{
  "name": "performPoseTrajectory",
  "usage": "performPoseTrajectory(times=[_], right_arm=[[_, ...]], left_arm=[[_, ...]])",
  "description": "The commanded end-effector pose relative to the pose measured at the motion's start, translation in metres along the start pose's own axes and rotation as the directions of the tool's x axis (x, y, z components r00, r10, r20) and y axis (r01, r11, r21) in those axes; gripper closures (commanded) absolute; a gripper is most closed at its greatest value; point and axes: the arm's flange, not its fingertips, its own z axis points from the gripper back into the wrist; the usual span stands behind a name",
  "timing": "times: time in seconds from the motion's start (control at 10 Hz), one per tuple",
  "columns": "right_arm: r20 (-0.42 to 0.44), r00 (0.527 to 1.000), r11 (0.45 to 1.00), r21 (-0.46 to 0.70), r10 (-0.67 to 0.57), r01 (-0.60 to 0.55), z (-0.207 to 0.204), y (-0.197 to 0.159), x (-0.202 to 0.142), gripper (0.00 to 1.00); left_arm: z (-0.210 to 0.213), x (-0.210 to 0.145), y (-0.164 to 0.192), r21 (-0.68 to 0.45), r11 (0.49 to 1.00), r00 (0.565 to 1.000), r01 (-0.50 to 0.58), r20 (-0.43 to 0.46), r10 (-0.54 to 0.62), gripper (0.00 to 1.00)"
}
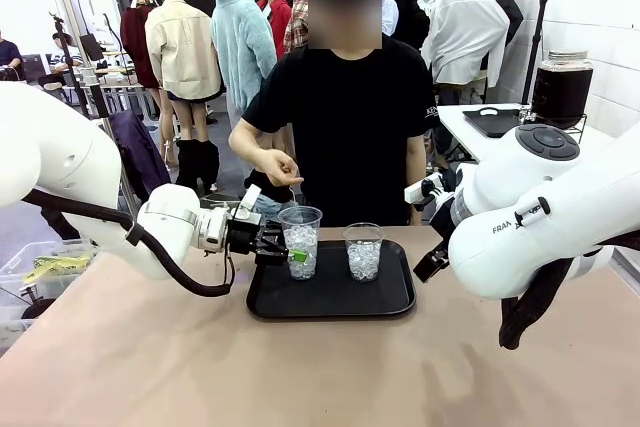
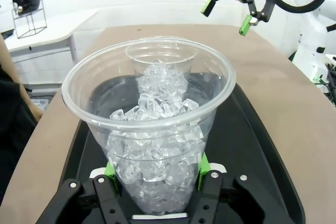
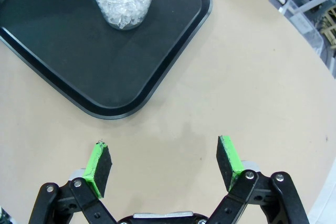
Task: Pour the drink into the iced cup.
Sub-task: Pick up the iced cup indicated by the human and present it to them.
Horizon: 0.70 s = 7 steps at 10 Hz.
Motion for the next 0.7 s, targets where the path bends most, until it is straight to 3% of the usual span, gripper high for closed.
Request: performPoseTrajectory(times=[0.0,0.6], right_arm=[[-0.001,1.0,1.0,0.001,0.0,0.0,0.0,0.0,0.0,0.0],[-0.001,1.0,1.0,0.001,0.0,0.0,0.0,0.0,0.0,0.0]], left_arm=[[0.007,0.004,-0.005,0.027,0.999,0.998,0.035,0.055,-0.037,0.36],[0.029,0.047,-0.029,0.02,0.992,0.991,0.121,0.06,-0.122,0.36]])
